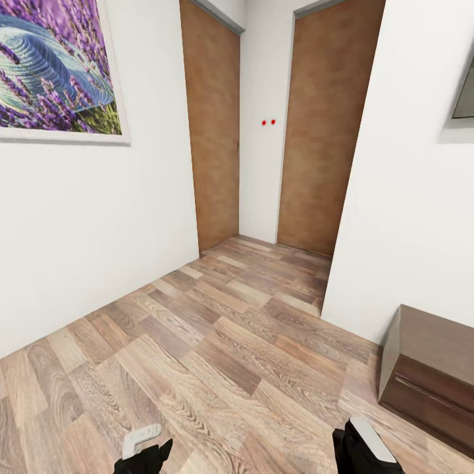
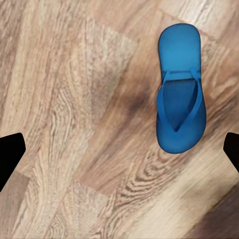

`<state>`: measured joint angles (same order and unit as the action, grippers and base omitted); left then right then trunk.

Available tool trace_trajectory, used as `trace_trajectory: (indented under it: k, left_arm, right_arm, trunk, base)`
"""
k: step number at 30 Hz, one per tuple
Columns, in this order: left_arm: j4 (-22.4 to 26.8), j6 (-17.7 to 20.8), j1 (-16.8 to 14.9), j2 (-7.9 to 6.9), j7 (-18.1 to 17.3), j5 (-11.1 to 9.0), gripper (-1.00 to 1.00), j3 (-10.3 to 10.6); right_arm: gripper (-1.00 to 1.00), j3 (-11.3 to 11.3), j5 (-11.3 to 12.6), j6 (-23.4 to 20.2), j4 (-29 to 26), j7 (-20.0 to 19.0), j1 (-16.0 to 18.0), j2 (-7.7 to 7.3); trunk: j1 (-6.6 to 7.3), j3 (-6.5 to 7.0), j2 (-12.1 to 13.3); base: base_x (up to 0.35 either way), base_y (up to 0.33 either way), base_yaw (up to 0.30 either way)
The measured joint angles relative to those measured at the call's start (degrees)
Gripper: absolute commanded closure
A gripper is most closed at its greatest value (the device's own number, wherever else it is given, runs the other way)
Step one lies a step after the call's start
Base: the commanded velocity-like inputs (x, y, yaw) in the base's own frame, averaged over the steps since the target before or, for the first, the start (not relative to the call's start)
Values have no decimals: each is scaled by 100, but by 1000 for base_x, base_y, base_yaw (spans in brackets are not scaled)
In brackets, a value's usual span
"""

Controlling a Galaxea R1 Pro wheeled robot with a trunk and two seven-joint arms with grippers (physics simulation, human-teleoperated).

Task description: In the bedroom, move the book from the bed onto either nightstand, and place the two sandals side by side next to the bed.

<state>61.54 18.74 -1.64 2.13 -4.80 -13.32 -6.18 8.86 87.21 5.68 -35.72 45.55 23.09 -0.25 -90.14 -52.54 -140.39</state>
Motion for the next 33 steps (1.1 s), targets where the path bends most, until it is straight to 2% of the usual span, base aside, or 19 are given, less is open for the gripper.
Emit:
trace_trajectory:
  k: [7,33]
  left_arm:
    - [0,0,0,0,0,0,-100,0]
    - [-6,-1,0,0,0,0,-100,0]
  right_arm:
    - [-100,-18,0,-2,-1,-1,0,0]
    - [-100,-22,-3,-2,-2,-18,0,2]
  trunk:
    - [-154,-126,-281]
    - [-222,-702,-317]
  base:
    - [0,0,0]
    - [0,0,0]
